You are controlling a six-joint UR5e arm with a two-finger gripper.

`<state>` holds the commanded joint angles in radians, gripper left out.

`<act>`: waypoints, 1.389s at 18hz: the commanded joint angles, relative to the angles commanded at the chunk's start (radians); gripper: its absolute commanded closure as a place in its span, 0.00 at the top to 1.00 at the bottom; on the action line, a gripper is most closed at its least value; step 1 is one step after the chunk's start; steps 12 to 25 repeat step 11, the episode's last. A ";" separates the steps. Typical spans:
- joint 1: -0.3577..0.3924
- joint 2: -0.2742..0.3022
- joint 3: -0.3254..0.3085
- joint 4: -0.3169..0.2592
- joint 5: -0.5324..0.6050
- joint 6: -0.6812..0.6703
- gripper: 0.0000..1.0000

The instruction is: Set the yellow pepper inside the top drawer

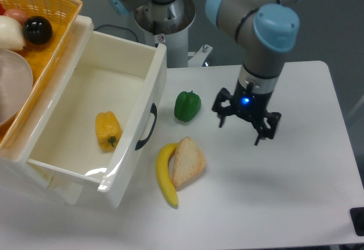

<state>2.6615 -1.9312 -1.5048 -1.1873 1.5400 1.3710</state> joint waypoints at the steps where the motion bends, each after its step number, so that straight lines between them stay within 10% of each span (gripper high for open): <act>1: 0.002 -0.011 0.000 -0.002 0.002 0.040 1.00; 10: 0.006 -0.137 0.008 0.034 0.019 0.221 1.00; 25: 0.006 -0.138 0.008 0.038 0.019 0.223 1.00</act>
